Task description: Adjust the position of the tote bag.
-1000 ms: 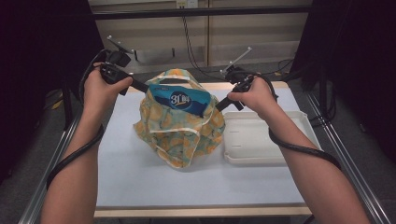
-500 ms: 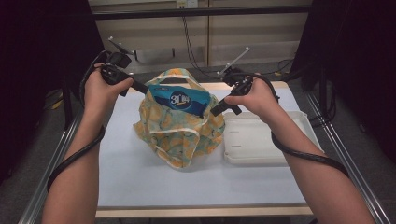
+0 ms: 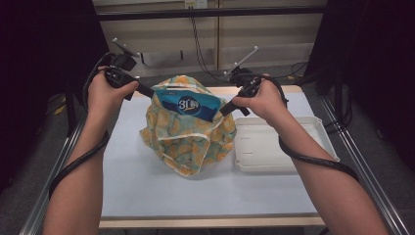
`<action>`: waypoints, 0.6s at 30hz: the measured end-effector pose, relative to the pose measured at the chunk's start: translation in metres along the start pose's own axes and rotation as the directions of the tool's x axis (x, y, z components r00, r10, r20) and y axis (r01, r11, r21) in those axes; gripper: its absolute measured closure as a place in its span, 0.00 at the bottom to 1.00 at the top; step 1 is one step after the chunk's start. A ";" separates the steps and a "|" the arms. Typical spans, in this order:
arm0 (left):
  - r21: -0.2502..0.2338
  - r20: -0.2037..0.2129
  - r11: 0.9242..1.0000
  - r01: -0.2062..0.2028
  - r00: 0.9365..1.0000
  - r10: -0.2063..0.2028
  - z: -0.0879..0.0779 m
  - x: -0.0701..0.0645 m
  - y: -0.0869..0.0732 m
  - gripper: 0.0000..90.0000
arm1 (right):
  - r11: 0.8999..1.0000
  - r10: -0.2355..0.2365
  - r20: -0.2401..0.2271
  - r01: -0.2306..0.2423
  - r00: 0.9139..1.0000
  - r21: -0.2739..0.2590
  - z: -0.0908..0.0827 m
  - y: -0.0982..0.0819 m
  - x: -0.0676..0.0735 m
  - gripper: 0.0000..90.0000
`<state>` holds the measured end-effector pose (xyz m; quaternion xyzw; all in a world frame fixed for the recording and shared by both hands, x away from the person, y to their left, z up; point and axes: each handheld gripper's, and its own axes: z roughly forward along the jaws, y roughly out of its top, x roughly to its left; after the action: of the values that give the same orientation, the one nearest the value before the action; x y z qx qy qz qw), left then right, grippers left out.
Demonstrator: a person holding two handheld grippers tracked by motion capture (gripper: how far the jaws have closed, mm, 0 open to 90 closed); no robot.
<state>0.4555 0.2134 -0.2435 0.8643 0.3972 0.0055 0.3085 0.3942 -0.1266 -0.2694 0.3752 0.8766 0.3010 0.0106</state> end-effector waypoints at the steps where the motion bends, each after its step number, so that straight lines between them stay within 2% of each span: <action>1: -0.002 0.006 1.000 0.006 1.000 -0.006 0.001 0.001 0.001 1.00 | 1.000 -0.001 0.005 0.001 1.000 0.001 0.000 0.000 -0.002 0.93; 4: -0.003 0.004 1.000 -0.003 1.000 0.003 0.003 0.004 0.004 1.00 | 1.000 0.016 0.001 -0.016 1.000 -0.010 -0.002 0.001 -0.007 1.00; 5: -0.016 0.000 1.000 0.018 1.000 -0.018 0.005 0.003 0.006 1.00 | 1.000 0.020 0.001 -0.020 1.000 -0.014 -0.003 0.001 -0.009 1.00; 8: -0.002 -0.001 1.000 -0.010 1.000 0.010 0.007 0.007 0.010 1.00 | 0.999 0.043 0.008 -0.043 0.999 -0.018 -0.003 0.002 -0.014 1.00; 11: -0.015 -0.012 1.000 0.013 1.000 -0.013 0.012 0.011 0.013 1.00 | 0.998 0.058 0.009 -0.058 0.998 -0.031 -0.001 0.002 -0.019 1.00; 12: 0.002 -0.007 1.000 -0.004 1.000 0.004 0.014 0.014 0.015 1.00 | 0.998 0.060 0.005 -0.060 0.998 -0.030 0.000 0.002 -0.020 1.00; 13: -0.007 -0.005 1.000 0.016 1.000 -0.016 0.016 0.015 0.015 1.00 | 0.997 0.071 0.001 -0.071 0.998 -0.032 0.001 0.002 -0.021 1.00; 14: -0.002 -0.005 1.000 0.002 1.000 -0.002 0.017 0.018 0.015 1.00 | 0.997 0.075 0.000 -0.075 0.997 -0.034 0.002 0.001 -0.023 1.00; 15: -0.012 -0.004 1.000 0.020 1.000 -0.021 0.019 0.020 0.015 1.00 | 0.996 0.079 0.000 -0.079 0.997 -0.031 0.004 0.001 -0.024 1.00; 16: -0.011 -0.001 1.000 0.010 1.000 -0.010 0.020 0.023 0.015 1.00 | 0.996 0.083 -0.001 -0.083 0.997 -0.031 0.006 0.000 -0.026 1.00; 17: -0.030 -0.005 0.999 0.028 1.000 -0.028 0.023 0.024 0.014 1.00 | 0.995 0.096 -0.005 -0.096 0.995 -0.018 0.010 -0.001 -0.028 1.00; 18: -0.013 0.000 1.000 0.024 1.000 -0.024 0.026 0.026 0.014 1.00 | 0.995 0.096 -0.008 -0.096 0.995 -0.014 0.012 -0.001 -0.030 1.00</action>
<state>0.4897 0.2110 -0.2628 0.8575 0.4077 0.0046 0.3138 0.4175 -0.1410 -0.2861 0.4157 0.8554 0.3090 -0.0043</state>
